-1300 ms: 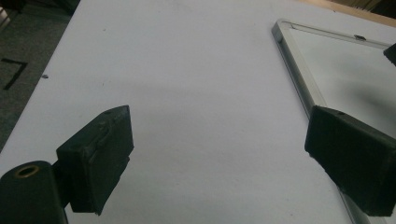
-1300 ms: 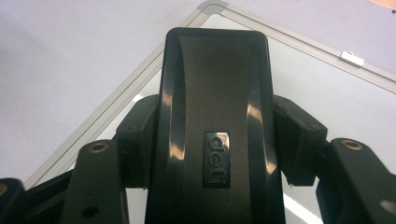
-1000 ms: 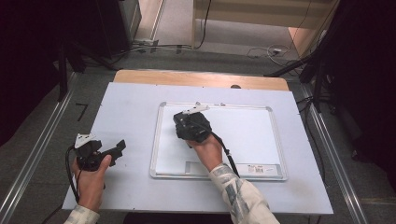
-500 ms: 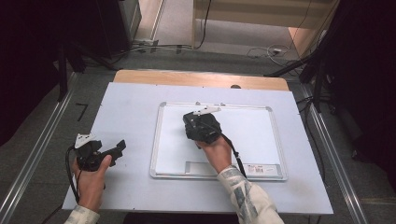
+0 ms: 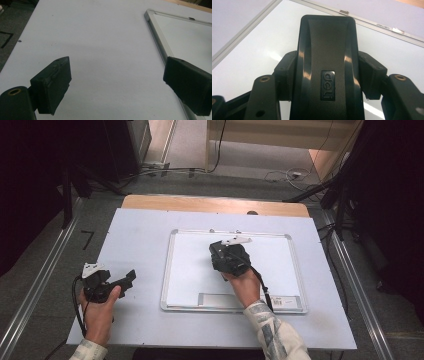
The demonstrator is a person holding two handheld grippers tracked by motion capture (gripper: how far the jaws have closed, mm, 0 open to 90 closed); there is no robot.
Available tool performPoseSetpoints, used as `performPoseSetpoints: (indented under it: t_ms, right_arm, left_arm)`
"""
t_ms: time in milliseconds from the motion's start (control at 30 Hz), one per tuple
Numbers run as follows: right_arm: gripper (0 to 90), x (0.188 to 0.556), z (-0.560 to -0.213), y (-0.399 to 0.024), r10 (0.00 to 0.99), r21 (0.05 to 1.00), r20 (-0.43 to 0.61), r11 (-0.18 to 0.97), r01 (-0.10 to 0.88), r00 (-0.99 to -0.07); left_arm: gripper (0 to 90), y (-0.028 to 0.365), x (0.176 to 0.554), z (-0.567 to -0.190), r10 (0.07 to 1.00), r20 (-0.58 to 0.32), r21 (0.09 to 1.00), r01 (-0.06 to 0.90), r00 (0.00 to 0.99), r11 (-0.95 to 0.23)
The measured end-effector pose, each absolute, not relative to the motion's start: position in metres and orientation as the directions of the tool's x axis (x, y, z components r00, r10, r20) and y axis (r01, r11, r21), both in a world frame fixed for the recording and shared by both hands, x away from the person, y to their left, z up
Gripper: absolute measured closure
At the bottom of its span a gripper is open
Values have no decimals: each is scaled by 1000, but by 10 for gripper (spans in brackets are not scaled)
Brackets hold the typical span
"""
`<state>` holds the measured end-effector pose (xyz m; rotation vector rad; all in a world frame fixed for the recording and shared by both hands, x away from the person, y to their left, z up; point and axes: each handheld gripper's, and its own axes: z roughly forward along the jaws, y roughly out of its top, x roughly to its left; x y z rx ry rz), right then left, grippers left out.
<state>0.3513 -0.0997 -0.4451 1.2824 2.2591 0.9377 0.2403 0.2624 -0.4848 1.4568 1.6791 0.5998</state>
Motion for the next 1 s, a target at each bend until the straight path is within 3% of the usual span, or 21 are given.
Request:
performPoseSetpoints:
  t_ms: [1000]
  right_arm:
    - [371, 342, -448, -178, 926, 697, -27, 288, 656, -377]
  left_arm:
    - [85, 260, 240, -485, 964, -266, 787, 577, -2, 218]
